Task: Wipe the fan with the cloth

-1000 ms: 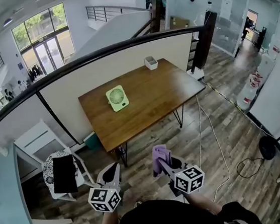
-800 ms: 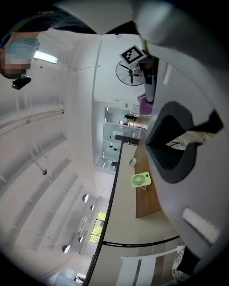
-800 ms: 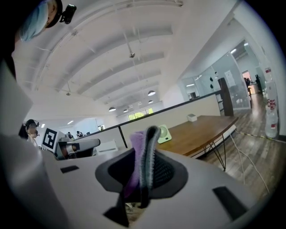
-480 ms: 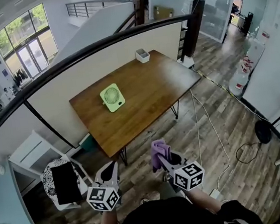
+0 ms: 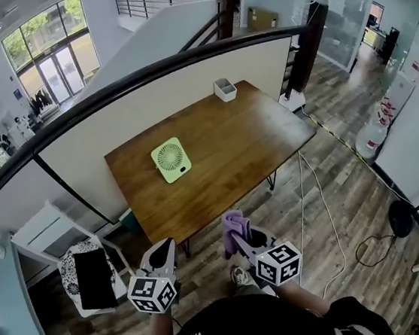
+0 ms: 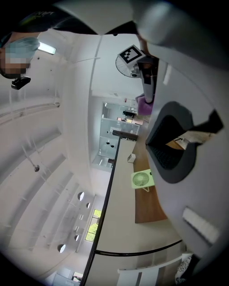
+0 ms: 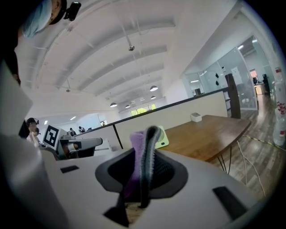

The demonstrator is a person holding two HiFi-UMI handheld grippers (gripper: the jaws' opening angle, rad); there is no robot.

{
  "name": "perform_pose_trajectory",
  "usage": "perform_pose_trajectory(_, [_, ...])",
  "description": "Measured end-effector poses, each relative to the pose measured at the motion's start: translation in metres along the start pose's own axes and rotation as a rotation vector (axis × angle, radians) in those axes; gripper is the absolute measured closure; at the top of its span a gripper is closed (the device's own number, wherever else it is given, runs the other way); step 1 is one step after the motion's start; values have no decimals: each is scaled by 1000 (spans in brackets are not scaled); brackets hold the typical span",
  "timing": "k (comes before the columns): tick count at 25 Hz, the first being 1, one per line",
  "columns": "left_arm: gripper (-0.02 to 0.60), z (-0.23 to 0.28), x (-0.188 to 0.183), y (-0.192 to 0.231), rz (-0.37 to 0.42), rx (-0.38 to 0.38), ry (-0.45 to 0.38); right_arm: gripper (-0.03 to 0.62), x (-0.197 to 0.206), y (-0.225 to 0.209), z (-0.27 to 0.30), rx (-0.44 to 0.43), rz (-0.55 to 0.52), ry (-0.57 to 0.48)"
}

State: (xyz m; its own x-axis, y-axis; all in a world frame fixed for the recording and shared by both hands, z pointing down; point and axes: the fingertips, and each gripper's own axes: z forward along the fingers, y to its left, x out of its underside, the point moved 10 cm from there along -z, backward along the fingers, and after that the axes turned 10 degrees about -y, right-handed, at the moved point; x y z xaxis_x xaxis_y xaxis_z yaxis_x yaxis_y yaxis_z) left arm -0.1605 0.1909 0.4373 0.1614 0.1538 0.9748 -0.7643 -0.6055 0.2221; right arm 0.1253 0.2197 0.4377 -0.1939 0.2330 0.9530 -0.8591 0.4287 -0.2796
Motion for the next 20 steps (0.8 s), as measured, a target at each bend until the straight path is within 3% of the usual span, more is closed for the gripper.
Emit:
perform_pose_trajectory(13, [571, 87, 15, -19, -36, -147, -53, 502, -38, -103, 56, -145, -37, 42])
perform_pose_trajectory(20, [571, 105, 20, -15, -53, -198, -30, 502, -43, -125, 83, -197, -25, 72])
